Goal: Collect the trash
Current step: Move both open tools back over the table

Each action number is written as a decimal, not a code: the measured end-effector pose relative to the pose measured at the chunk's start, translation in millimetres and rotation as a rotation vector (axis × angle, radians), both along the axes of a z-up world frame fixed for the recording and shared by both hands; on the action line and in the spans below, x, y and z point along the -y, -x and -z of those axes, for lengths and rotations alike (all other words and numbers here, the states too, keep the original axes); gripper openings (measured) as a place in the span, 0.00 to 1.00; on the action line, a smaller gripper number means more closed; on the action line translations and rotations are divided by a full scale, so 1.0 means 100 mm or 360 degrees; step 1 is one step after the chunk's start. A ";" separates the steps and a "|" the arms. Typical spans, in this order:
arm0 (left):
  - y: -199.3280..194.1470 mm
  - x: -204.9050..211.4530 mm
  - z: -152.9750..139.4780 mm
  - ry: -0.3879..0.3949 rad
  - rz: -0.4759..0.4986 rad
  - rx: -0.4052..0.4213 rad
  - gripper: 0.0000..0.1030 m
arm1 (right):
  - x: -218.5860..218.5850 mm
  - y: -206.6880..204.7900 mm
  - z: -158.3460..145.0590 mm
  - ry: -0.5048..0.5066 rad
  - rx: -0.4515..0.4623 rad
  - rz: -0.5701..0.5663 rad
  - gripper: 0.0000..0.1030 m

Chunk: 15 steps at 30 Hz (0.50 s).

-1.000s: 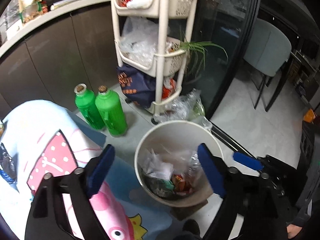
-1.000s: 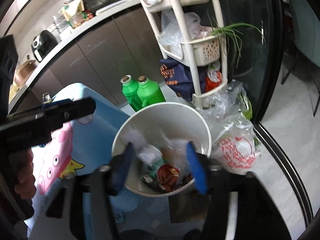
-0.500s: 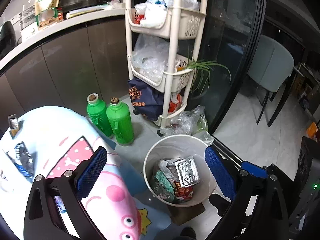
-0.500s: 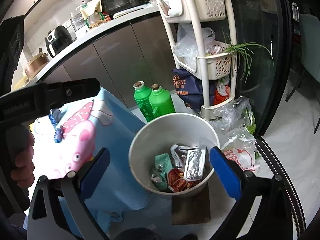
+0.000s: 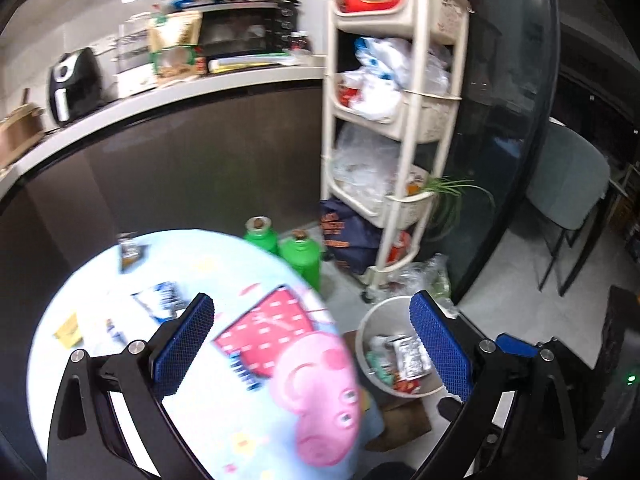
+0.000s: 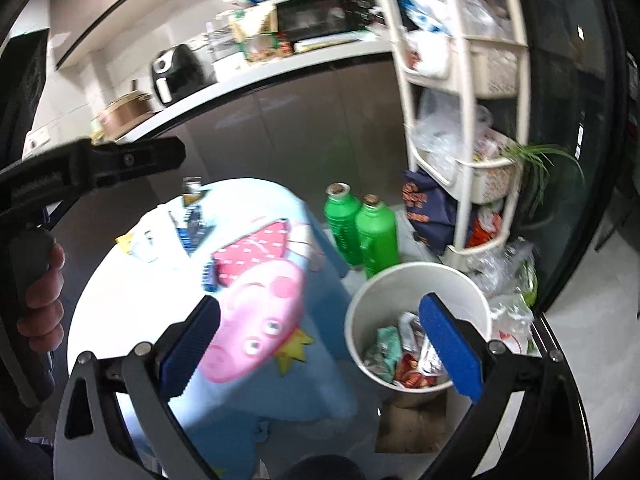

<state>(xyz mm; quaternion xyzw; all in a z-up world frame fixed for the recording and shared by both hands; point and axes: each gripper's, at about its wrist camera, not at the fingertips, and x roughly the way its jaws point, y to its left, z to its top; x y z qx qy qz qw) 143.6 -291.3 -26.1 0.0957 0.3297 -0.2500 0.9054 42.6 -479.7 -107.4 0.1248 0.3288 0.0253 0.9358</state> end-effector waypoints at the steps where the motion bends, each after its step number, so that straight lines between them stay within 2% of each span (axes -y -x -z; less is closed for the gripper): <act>1: 0.01 -0.10 -0.03 0.0006 -0.0027 0.0009 0.92 | -0.07 0.00 -0.04 0.0008 0.0009 -0.0022 0.97; 8: 0.04 -0.65 -0.11 0.0003 -0.0189 0.0001 0.92 | -0.61 -0.10 -0.25 0.0067 0.0044 -0.0191 0.97; 15: 0.05 -1.18 -0.07 0.0000 -0.0328 -0.0019 0.92 | -1.11 -0.22 -0.31 0.0107 0.0018 -0.0328 0.97</act>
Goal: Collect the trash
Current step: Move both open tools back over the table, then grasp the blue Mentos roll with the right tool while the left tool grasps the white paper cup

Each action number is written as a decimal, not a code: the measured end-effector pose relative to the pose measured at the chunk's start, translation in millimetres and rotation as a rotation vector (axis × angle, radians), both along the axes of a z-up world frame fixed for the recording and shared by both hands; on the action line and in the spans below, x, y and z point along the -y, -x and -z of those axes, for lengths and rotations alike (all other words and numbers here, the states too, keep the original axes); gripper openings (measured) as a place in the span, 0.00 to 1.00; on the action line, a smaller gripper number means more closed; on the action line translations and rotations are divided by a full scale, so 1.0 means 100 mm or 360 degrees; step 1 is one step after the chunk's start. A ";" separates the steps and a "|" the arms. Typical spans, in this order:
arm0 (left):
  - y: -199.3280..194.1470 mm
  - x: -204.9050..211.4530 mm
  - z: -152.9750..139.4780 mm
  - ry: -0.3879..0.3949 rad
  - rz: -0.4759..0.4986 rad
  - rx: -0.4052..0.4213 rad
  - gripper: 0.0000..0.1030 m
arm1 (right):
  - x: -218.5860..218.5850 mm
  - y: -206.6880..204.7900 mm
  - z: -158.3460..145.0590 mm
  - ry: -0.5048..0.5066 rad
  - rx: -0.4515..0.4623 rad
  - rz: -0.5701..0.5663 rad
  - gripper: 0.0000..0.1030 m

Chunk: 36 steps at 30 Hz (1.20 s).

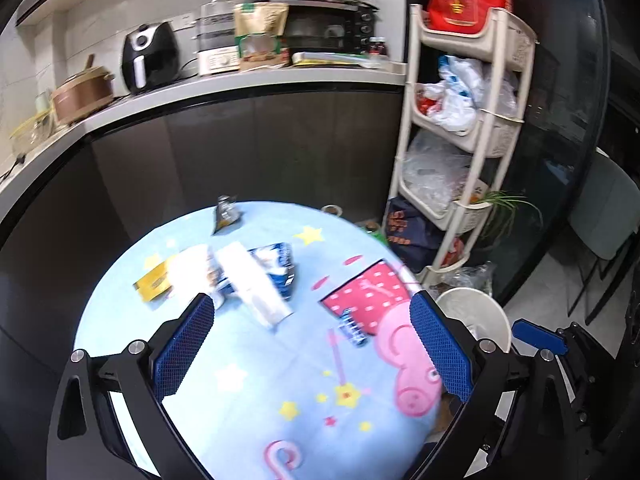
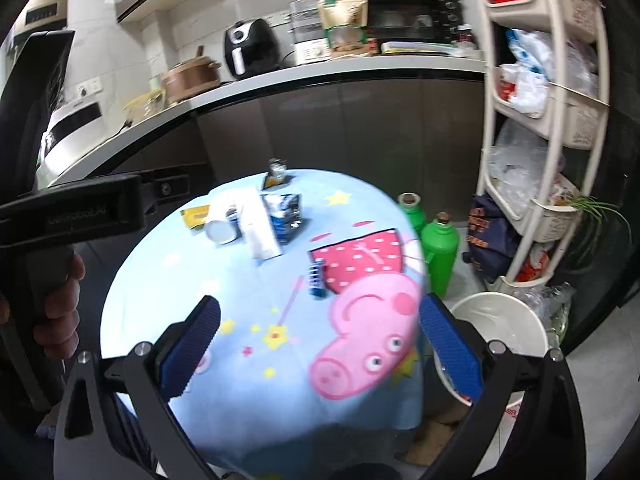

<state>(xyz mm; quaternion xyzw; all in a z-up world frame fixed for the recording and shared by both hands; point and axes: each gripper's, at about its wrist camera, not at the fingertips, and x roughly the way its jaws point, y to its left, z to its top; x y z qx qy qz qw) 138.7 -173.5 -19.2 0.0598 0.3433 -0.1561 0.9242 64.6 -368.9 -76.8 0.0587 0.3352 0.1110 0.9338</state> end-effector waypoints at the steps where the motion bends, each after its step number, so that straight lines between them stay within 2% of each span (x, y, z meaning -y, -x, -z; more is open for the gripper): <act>1: -0.01 -0.05 0.01 0.0001 -0.0016 -0.0005 0.92 | -0.08 -0.02 0.00 0.0007 -0.0007 -0.0021 0.97; 9: -0.18 -0.70 0.09 0.0009 -0.0189 -0.0040 0.92 | -0.44 -0.18 0.13 0.0000 -0.0107 -0.0069 0.97; 13: -0.33 -1.04 0.20 0.0031 -0.0251 -0.0113 0.92 | -0.57 -0.34 0.27 -0.0003 -0.0165 -0.0112 0.94; 20: -0.50 -1.39 0.42 0.0056 -0.0279 -0.0169 0.92 | -0.56 -0.83 0.63 0.0025 -0.0317 -0.0015 0.60; 26: -0.73 -1.44 0.56 0.0084 -0.0243 -0.0222 0.89 | -0.53 -1.24 0.90 0.0049 -0.0393 0.0037 0.51; 31: -0.92 -1.40 0.64 0.0096 -0.0225 -0.0256 0.84 | -0.54 -1.40 1.04 0.0073 -0.0425 0.0040 0.41; 35: -1.10 -1.39 0.73 0.0156 -0.0232 -0.0328 0.78 | -0.56 -1.43 1.09 0.0111 -0.0428 0.0042 0.14; 36: -1.16 -1.40 0.76 0.0180 -0.0242 -0.0350 0.78 | -0.56 -1.43 1.08 0.0106 -0.0416 0.0036 0.11</act>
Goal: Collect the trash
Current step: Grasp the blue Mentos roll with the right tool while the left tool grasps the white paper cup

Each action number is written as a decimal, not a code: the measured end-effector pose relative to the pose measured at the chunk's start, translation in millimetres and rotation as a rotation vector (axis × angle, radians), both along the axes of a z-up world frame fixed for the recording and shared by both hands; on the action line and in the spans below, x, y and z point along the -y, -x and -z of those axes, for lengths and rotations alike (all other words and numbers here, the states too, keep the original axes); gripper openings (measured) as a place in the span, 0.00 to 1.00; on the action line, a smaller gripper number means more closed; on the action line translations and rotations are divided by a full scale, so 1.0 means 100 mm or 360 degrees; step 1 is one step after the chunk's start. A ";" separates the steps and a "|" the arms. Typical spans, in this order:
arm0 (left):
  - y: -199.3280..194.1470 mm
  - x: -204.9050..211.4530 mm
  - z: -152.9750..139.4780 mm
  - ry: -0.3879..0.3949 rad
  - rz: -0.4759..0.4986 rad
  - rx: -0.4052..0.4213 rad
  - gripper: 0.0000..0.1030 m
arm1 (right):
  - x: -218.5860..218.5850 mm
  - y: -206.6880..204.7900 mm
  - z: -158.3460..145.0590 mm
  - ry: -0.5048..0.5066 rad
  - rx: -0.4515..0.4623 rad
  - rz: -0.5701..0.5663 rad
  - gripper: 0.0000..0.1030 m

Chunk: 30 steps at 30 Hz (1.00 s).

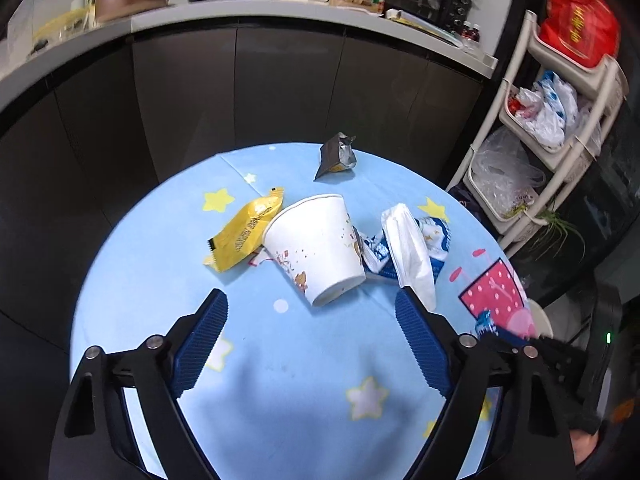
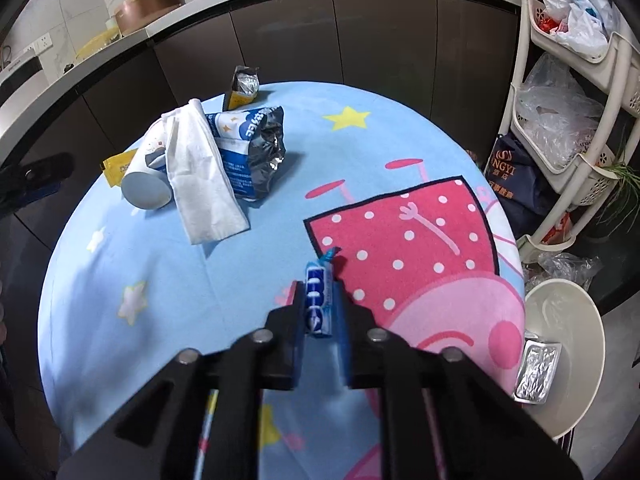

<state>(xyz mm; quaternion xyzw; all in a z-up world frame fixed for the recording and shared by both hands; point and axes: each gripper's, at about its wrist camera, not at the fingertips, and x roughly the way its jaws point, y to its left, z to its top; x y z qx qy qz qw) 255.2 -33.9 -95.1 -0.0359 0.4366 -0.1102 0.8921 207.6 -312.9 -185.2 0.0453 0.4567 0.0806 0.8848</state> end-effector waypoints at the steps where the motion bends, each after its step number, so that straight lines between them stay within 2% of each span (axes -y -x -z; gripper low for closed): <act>1: -0.06 -0.01 0.02 0.0022 -0.0011 -0.0017 0.77 | 0.00 0.00 0.00 -0.0003 0.0001 -0.0009 0.11; 4: -0.28 -0.03 0.09 0.0059 -0.0061 -0.0062 0.77 | -0.03 0.04 -0.05 0.0008 0.0027 -0.0034 0.10; 8: -0.54 0.01 0.13 0.0032 -0.0144 -0.0078 0.78 | -0.06 0.10 -0.13 -0.0003 0.0053 -0.0064 0.10; 11: -0.70 0.09 0.18 0.0038 -0.0136 -0.0110 0.79 | -0.08 0.13 -0.18 0.0000 0.0071 -0.0084 0.10; 16: -0.88 0.17 0.35 -0.0029 -0.0161 -0.0183 0.79 | -0.12 0.18 -0.23 -0.0002 0.0086 -0.0104 0.11; 21: -0.95 0.08 0.52 0.0067 -0.0181 -0.0296 0.78 | -0.13 0.23 -0.26 0.0006 0.0094 -0.0117 0.11; 23: -0.94 0.05 0.57 0.0075 -0.0180 -0.0337 0.71 | -0.12 0.25 -0.29 0.0001 0.0100 -0.0112 0.11; 26: -0.86 0.03 0.53 0.0083 -0.0133 -0.0314 0.62 | -0.12 0.29 -0.34 -0.0008 0.0117 -0.0109 0.11; 30: -0.63 0.04 0.33 0.0073 -0.0060 -0.0232 0.56 | -0.13 0.36 -0.44 -0.0017 0.0154 -0.0115 0.11</act>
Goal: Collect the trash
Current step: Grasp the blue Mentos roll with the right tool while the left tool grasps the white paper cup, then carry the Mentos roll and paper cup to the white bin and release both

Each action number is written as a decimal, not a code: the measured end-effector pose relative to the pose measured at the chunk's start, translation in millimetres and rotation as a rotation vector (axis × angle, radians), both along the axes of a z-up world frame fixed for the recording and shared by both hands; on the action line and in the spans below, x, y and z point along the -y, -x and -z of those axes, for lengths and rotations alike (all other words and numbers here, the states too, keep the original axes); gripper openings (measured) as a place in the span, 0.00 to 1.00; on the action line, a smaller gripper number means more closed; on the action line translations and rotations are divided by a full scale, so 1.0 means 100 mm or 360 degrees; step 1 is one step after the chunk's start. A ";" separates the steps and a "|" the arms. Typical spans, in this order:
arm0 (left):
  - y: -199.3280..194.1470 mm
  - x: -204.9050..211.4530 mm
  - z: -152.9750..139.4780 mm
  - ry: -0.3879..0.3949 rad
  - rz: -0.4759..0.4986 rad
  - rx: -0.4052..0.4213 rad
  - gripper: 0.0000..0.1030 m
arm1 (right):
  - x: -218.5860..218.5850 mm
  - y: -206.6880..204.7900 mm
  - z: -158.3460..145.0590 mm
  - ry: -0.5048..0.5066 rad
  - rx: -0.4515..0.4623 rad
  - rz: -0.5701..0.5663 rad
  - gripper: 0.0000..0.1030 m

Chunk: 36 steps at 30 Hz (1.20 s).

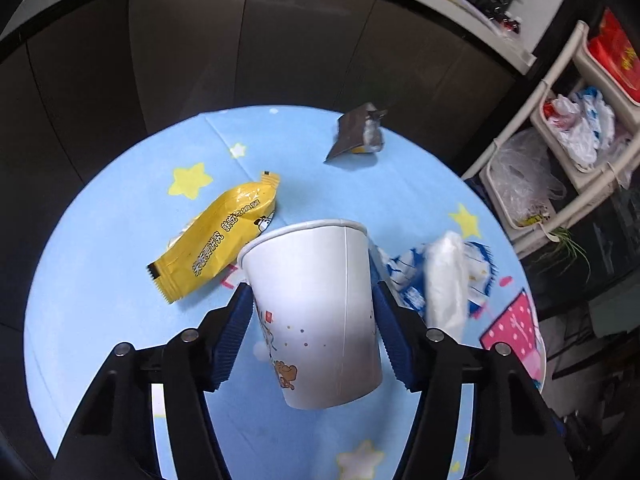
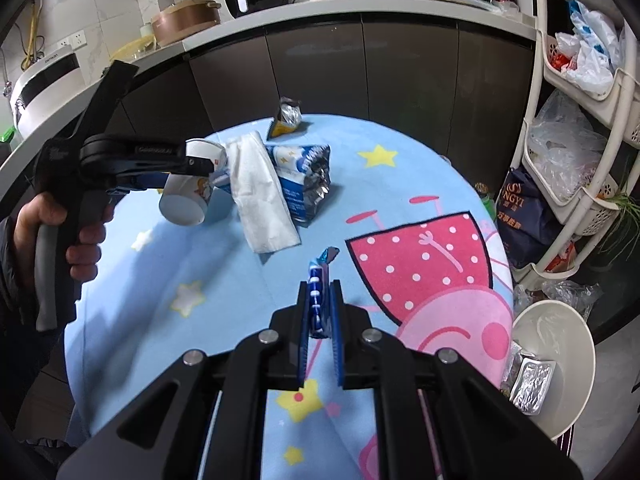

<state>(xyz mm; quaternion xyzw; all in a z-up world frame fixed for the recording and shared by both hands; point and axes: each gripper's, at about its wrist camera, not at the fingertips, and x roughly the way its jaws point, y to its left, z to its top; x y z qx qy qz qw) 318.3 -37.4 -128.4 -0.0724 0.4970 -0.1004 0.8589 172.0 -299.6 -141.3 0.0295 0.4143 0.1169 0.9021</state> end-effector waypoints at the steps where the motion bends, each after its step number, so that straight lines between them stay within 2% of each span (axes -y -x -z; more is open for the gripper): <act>1: 0.07 0.00 -0.07 0.0003 0.0017 0.0031 0.56 | -0.01 0.03 -0.04 -0.0004 0.0014 -0.0003 0.11; 7: 0.60 0.00 -0.59 0.0042 0.0117 0.0219 0.55 | -0.01 0.22 -0.27 -0.0054 0.0097 -0.0010 0.11; 15: 1.27 0.38 -1.08 -0.0005 0.0304 0.0438 0.55 | 0.12 0.56 -0.59 -0.0096 0.0220 0.0034 0.11; 23: 1.71 0.92 -1.18 0.0012 0.0491 0.0489 0.55 | 0.48 0.91 -0.74 -0.0114 0.0281 0.0162 0.11; 36: 1.92 1.89 -1.15 0.0044 0.0776 0.0511 0.55 | 1.28 1.29 -0.57 -0.0152 0.0254 0.0433 0.11</act>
